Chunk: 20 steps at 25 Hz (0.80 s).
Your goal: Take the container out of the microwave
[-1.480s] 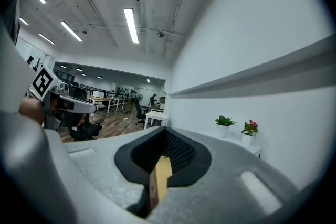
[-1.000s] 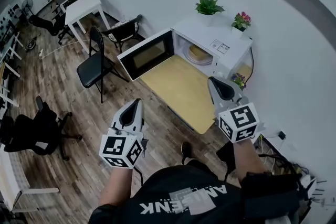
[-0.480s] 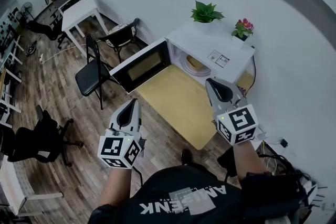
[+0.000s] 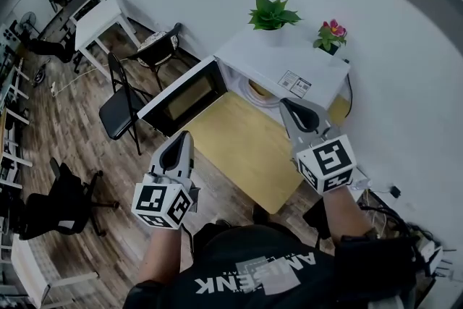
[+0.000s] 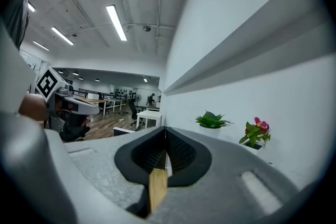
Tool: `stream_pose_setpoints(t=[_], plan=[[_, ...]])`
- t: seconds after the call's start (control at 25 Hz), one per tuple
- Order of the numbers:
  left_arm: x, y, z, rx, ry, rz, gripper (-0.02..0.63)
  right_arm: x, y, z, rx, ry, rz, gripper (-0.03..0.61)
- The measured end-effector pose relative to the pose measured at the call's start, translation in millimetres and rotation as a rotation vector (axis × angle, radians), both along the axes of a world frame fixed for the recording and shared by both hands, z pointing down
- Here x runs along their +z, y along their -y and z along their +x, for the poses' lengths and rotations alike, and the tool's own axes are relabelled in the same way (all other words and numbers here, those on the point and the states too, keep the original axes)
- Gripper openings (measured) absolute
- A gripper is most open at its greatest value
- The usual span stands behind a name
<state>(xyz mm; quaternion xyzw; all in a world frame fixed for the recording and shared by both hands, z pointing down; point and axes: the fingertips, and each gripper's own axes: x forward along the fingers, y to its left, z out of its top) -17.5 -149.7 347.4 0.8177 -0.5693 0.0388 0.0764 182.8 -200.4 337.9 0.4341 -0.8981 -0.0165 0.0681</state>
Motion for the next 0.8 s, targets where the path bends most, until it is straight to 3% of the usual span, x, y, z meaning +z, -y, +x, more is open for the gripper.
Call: stream_pose_setpoints(t=[0.32, 0.8], plan=[[-1.8, 36.2, -13.1, 0.061, -0.004, 0.023, 0.002, -6.9, 22.9, -8.1, 0.074, -0.031, 0.016, 0.008], [-6.6, 85.8, -79.7, 0.174, -0.023, 0.041, 0.003, -6.7, 58.1, -53.5, 0.23, -0.076, -0.005, 0.023]])
